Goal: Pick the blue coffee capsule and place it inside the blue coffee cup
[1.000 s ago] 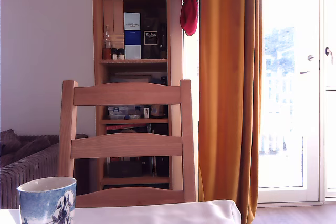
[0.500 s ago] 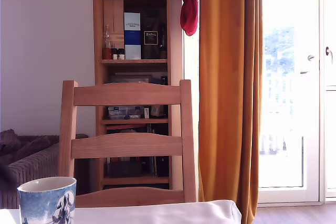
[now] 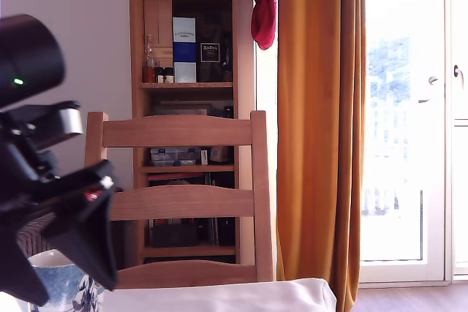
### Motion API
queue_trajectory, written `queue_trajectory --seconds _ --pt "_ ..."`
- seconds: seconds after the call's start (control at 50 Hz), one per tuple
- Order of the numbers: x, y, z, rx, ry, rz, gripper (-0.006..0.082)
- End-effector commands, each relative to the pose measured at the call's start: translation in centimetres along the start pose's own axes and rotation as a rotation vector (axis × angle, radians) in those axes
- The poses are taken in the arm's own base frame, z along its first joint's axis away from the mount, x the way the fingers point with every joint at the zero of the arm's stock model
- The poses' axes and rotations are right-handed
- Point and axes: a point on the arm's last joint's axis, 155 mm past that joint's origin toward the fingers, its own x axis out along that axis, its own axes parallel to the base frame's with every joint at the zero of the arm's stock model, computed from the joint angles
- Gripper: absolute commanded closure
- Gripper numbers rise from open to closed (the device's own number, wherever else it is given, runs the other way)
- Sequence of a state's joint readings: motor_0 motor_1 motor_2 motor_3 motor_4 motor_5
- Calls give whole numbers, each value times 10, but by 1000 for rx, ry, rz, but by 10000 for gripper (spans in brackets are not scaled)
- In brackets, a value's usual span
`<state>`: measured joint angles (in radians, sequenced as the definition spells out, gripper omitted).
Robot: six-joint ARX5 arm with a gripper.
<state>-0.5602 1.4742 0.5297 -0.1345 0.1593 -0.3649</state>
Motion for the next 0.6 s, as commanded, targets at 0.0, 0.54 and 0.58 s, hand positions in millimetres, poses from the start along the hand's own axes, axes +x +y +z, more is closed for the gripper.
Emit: queue_trajectory --seconds 0.0,0.54,0.58 --pt "7 -2 5 15 13 19 46" --pt "55 1 4 9 189 90 49" --pt "57 1 4 9 193 91 49"
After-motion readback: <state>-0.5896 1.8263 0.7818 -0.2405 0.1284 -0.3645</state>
